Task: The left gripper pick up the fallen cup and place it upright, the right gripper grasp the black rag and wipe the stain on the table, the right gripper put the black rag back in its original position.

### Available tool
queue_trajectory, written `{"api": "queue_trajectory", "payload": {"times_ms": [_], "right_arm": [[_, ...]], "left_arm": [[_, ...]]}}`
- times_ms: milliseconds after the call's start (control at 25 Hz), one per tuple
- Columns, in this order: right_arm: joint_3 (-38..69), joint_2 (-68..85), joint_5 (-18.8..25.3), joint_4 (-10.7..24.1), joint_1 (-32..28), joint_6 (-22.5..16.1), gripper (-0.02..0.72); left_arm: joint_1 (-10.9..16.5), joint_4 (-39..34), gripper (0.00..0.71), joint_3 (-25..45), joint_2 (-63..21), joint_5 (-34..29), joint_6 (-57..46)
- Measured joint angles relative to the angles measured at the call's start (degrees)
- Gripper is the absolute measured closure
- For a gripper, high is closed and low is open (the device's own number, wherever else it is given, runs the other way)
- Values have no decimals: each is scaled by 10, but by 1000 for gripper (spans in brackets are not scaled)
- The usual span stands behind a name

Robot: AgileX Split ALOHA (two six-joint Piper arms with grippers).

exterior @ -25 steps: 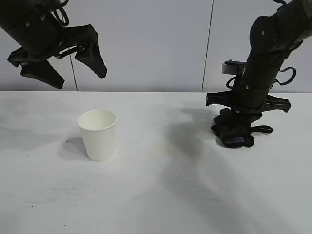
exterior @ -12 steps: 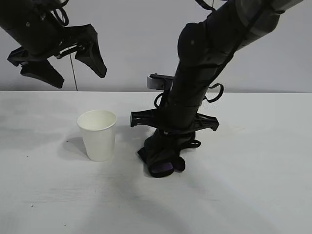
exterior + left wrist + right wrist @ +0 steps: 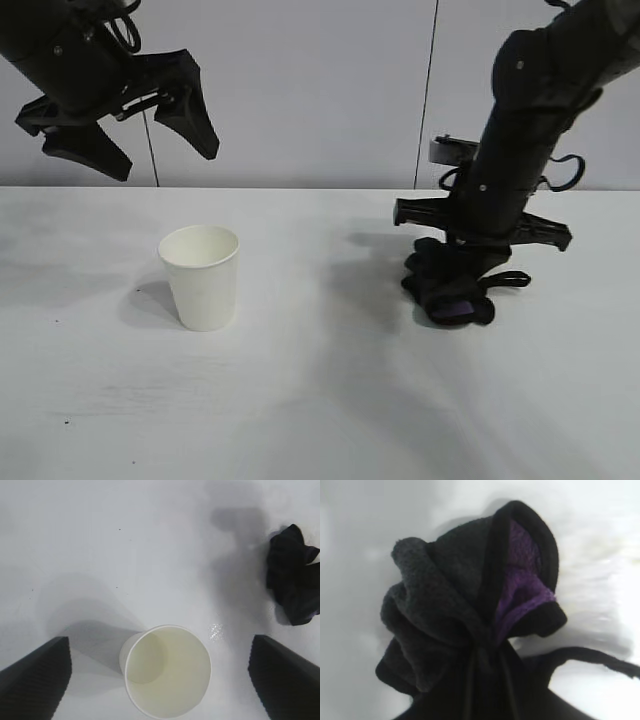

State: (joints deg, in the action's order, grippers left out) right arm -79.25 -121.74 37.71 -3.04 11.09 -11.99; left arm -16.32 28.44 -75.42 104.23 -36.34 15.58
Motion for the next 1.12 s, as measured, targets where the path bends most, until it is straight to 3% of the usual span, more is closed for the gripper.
{"api": "queue_trajectory", "payload": {"times_ms": [80, 160, 200, 320, 400, 760, 1120], "right_arm": [[37, 24, -5, -3, -6, 3, 649], [57, 49, 9, -16, -10, 7, 597], [61, 60, 15, -25, -10, 7, 526], [62, 106, 16, -44, -10, 19, 213], [62, 134, 22, -54, -10, 34, 118], [63, 191, 64, -144, -53, 97, 81], [63, 197, 82, -163, -63, 112, 81]], "left_arm": [[0, 0, 16, 0, 0, 0, 0], [0, 0, 16, 0, 0, 0, 0], [0, 0, 16, 0, 0, 0, 0], [0, 0, 16, 0, 0, 0, 0], [0, 0, 16, 0, 0, 0, 0], [0, 0, 16, 0, 0, 1, 0], [0, 0, 16, 0, 0, 2, 0]]}}
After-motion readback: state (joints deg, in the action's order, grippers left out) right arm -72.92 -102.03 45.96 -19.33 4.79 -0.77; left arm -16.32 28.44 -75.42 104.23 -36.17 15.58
